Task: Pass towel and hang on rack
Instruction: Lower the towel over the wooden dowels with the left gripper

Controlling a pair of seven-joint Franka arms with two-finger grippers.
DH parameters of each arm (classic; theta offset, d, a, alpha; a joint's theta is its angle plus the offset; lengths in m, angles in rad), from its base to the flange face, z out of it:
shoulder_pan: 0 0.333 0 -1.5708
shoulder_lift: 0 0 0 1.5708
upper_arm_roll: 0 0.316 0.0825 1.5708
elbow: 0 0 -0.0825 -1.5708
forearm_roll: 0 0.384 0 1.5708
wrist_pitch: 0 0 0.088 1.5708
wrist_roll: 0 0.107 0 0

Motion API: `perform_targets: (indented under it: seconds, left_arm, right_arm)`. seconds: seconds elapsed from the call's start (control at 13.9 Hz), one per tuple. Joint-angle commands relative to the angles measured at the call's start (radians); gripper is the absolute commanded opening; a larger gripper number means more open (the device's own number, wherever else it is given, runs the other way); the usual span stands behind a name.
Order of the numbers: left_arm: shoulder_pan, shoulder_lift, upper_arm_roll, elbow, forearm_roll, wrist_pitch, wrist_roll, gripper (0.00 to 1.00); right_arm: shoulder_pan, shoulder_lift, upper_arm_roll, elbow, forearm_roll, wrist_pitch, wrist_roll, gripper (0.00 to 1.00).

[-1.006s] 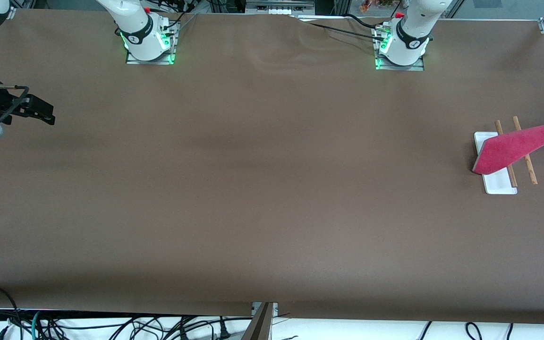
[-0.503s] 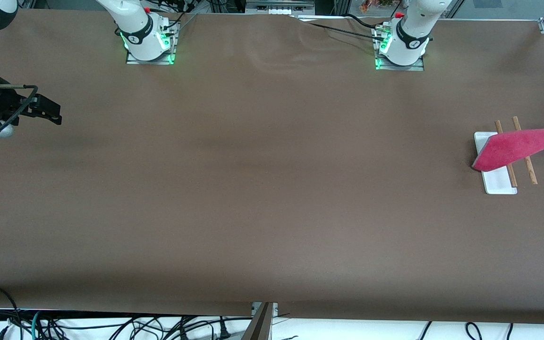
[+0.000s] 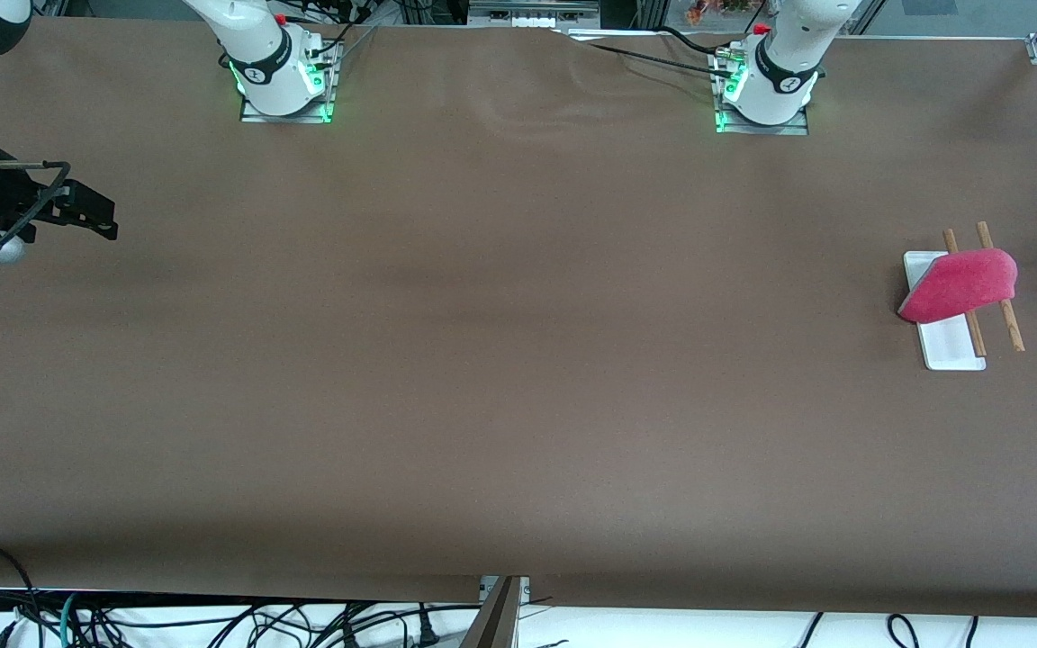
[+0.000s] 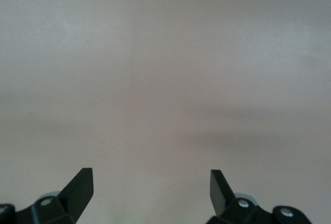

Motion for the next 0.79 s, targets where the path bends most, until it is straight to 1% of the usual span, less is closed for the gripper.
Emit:
perform_targets:
  seconds: [0.0,0.29,0.5,0.72]
  left_arm:
    - [-0.029,0.007,0.012,0.064,0.026,0.003,0.026,1.00]
    - [-0.038,-0.026,-0.008,0.072,0.024,-0.004,-0.006,1.00]
    - [-0.101,-0.084,-0.008,0.069,0.021,-0.023,-0.221,1.00]
    - [-0.182,-0.138,-0.009,0.067,0.016,-0.098,-0.455,1.00]
  right_arm:
    - [0.003,0.020,-0.002,0.038,0.014,-0.011,-0.013,1.00]
    - [0.003,0.020,-0.002,0.038,0.014,-0.008,-0.014,1.00]
    - [0.003,0.020,-0.002,0.038,0.014,-0.006,-0.014,1.00]
    - [0.005,0.020,-0.002,0.038,0.015,-0.006,-0.013,1.00]
